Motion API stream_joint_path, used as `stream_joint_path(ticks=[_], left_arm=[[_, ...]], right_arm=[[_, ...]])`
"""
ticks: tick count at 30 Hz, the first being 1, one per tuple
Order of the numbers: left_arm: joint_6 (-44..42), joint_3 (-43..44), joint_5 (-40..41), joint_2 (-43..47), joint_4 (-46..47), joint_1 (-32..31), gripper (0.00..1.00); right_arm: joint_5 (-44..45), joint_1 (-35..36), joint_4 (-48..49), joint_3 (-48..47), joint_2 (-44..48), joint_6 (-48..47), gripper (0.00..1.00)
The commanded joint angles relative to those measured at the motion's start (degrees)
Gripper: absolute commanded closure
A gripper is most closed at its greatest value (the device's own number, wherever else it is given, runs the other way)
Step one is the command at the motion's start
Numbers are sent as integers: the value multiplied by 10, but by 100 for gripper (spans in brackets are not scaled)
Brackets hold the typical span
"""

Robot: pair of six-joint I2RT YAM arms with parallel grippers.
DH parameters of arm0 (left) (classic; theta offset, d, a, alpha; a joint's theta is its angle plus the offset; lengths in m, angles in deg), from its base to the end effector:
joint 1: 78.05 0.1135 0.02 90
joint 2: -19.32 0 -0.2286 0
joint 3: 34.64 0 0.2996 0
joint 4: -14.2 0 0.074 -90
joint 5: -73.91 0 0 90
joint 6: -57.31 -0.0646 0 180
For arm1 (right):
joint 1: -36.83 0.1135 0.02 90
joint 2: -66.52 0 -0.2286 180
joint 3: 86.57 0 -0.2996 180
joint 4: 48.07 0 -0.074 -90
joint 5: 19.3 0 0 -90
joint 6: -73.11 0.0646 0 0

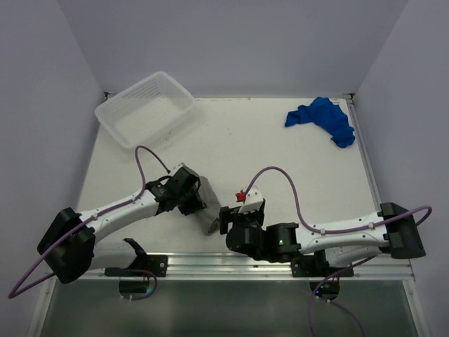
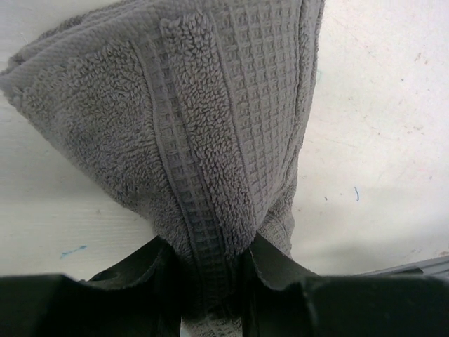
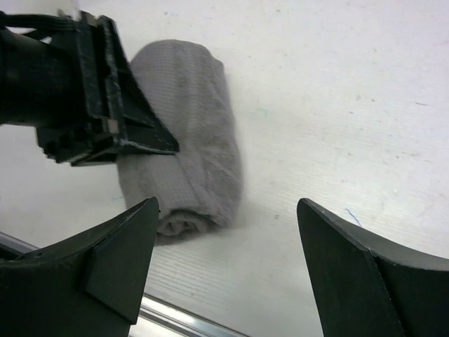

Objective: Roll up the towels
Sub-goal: Place the rolled towel into the container

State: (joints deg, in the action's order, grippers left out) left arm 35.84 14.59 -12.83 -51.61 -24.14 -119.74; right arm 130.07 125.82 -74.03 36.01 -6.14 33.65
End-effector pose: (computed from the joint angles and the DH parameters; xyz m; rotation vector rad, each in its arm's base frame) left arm 0.2211 -0.1920 0.0988 -0.6570 2.6634 -0.5574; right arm 0.0612 0.3203 0.1825 -0.1596 1.9299 0.4283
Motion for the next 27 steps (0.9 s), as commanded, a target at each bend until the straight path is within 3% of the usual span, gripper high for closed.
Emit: stream_joint_path(ticks=[1,10,17,27], left_arm=[[-45,32,79,-17,-80,2,100],[-110,138,139,-78,-106,22,100],[-169,217,112,-138,-84,97,100],[-234,463,77,-256,-128,202,100]], right_arm=[[42,3,-59,25,52,47,17],[61,2,-95,57,119,61,17],[67,0,-113,61,139,63,17],[70,-37,-127,58,185,47,17]])
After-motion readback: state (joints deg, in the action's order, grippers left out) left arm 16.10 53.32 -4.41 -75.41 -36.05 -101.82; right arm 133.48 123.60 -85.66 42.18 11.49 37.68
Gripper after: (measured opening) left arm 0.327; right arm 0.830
